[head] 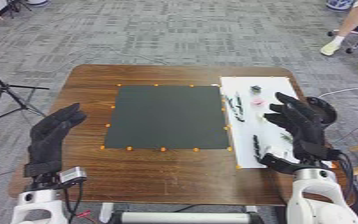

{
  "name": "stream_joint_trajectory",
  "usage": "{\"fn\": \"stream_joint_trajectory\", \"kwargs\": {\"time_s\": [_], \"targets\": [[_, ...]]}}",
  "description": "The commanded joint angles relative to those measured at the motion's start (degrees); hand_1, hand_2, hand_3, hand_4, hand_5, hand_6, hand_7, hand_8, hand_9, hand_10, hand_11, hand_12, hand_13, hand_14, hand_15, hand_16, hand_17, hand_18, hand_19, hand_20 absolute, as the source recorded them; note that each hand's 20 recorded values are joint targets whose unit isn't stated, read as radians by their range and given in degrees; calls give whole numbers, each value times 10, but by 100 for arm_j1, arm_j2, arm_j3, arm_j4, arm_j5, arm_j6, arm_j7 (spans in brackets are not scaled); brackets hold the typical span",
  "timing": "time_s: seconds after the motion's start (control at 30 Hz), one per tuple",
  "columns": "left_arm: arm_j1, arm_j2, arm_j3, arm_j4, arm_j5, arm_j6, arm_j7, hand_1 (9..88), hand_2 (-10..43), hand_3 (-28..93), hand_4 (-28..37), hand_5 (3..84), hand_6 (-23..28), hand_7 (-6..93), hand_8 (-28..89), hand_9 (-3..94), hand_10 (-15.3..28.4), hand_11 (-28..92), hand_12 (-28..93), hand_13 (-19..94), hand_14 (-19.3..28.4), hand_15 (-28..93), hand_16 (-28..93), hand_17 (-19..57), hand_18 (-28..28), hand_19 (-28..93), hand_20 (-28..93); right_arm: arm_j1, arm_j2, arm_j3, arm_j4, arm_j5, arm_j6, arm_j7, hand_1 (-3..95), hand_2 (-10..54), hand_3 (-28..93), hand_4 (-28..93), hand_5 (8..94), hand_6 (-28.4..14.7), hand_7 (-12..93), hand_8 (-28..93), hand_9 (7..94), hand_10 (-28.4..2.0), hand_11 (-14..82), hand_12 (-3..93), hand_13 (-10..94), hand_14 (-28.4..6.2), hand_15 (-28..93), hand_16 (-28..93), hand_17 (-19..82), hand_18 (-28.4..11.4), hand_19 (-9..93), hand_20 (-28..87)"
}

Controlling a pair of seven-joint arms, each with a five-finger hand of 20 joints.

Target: Arrange flowers

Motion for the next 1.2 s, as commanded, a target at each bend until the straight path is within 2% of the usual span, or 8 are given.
{"fn": "stream_joint_trajectory", "kwargs": {"time_s": [0.03,0.23,0.33,0.47,0.6,0.7,0.77,1.2], "targets": [[-2,-12,4,-33,14,-74,-58,322,-95,620,-227,505,9,174,-78,494,125,245,160,398,176,295,27,60,156,216,279,-88,-38,86,-72,-102,6,66,213,-95,683,-174,469,-27,184,-69,543,-153,110,200,529,-149,154,261,307,-184,176,353],[48,-19,-32,-54,17,-61,-80,323,-95,619,-227,505,9,174,-78,492,124,245,161,397,176,295,28,58,156,216,278,-143,-14,126,-107,-146,-5,75,218,-95,678,-175,472,-26,184,-69,549,-151,118,204,535,-144,158,242,317,-185,180,362],[-30,2,8,-24,21,-79,-119,323,-95,619,-226,506,9,174,-78,493,125,244,161,397,176,295,28,58,156,216,278,-121,-46,131,-103,-158,89,131,224,-95,673,-176,474,-27,183,-68,552,-152,123,204,541,-141,164,234,322,-188,228,393],[-46,32,-53,-36,59,-106,-133,324,-95,617,-226,504,10,172,-78,492,124,243,161,396,176,294,28,58,156,215,277,-23,23,84,-69,-234,-10,229,233,-95,668,-171,478,-29,183,-67,553,-154,125,209,561,-142,169,234,328,-178,306,427],[-46,11,-78,-55,13,-44,-151,322,-95,618,-226,504,11,171,-77,492,124,244,161,395,176,294,28,56,156,215,278,100,125,29,-175,-1392,-9,1240,260,-95,661,-172,490,-34,186,-64,583,-157,165,227,635,-131,208,254,331,-181,441,456],[-99,9,-52,-47,38,-62,-147,320,-95,618,-226,503,11,170,-76,491,125,243,162,393,176,295,28,55,156,216,279,213,260,67,-227,-2300,-410,1973,323,-95,634,-175,559,-48,217,-56,700,-144,267,268,771,-87,378,307,375,-207,672,526],[-102,22,-57,-55,72,-86,-145,322,-95,618,-226,503,11,170,-76,491,125,243,162,392,177,294,28,55,156,216,279,279,378,42,-230,-2971,-653,2256,352,-95,618,-177,591,-51,225,-48,756,-137,299,281,824,-68,438,328,412,-215,749,546],[24,50,-192,-172,34,-9,-189,321,-95,616,-225,502,12,168,-75,489,125,242,162,391,178,295,27,53,157,222,282,652,777,-578,-25,-5738,-2175,3430,389,-95,577,-175,678,-47,268,-30,869,-119,353,333,936,-12,531,358,565,-183,930,510]]}}
